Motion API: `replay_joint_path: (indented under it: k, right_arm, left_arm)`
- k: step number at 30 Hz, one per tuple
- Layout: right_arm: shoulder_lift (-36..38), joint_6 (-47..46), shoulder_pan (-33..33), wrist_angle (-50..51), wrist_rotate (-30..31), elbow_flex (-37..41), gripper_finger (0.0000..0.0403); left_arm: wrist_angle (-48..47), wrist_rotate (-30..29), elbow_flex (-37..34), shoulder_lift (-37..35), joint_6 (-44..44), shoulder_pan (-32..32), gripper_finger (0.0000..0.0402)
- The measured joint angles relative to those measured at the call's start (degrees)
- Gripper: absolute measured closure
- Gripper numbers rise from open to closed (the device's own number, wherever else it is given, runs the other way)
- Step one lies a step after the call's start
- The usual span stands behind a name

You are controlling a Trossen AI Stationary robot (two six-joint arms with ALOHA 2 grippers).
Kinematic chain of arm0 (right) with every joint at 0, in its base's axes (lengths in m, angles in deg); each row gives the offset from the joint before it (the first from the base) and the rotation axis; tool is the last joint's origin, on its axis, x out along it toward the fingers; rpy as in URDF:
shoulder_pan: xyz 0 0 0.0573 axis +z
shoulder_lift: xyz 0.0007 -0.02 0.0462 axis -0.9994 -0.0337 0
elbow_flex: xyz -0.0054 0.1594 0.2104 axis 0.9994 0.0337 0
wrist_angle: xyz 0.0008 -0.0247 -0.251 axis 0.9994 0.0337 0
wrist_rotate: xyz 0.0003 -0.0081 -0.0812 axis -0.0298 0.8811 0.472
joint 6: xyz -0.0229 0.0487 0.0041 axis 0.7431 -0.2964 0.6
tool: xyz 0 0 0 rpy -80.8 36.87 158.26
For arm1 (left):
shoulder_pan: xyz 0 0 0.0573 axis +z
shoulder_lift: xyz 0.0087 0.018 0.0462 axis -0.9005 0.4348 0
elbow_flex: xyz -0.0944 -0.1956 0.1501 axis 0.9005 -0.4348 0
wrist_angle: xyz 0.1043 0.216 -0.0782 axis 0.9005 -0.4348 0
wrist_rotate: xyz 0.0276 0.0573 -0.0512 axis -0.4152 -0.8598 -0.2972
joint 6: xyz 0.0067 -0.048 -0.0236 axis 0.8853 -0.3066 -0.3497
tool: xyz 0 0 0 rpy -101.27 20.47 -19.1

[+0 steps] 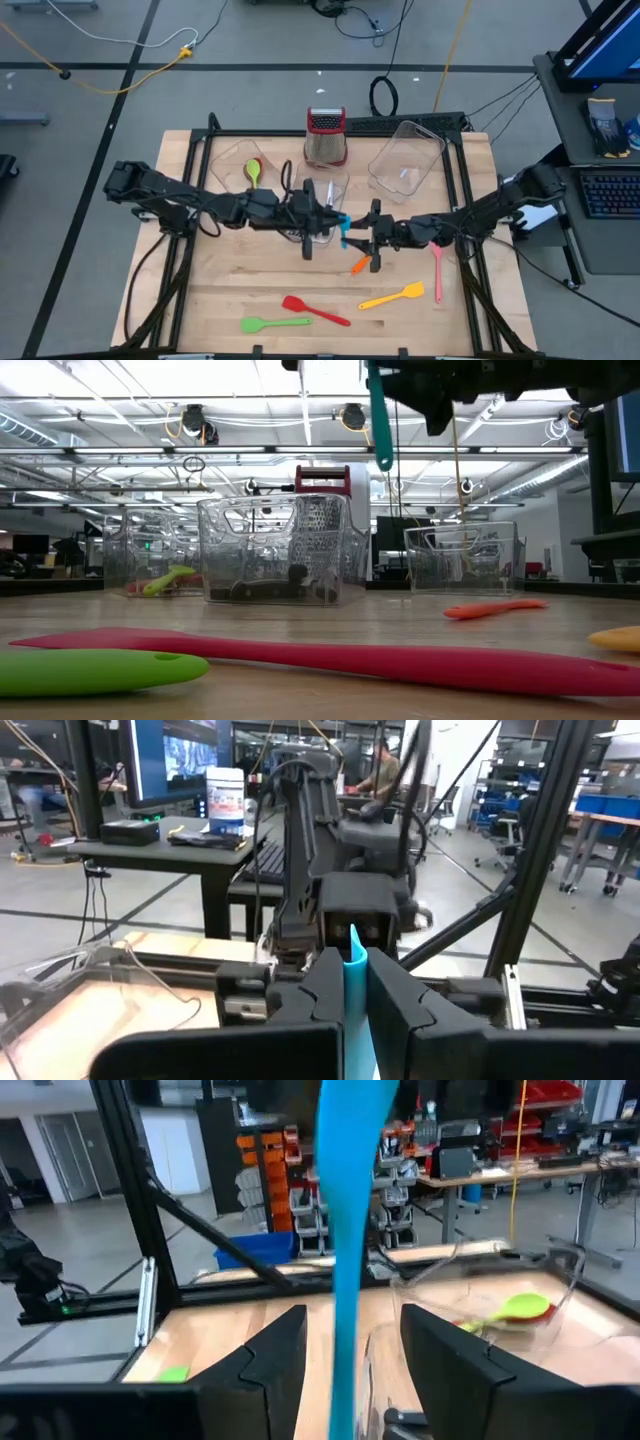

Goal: Pick & Place Kitchen Items
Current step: Put the blue spatula into the right transparent bin

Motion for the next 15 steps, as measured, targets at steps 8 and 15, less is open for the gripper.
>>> replay_joint_path:
  k: [8,15]
  right_arm:
    - [-1.14,0.72,-0.13,-1.87,4.37,0.02,0.0248]
    - [-1.12,-0.39,-1.58,-2.16,4.10,0.02,0.0248]
  left_arm:
    - [0.30,-0.09,0.00,-0.11,-0.14,-0.85,0.0392]
    - [0.20,-0.12,0.00,-0.11,-0.04,-0.95,0.0392]
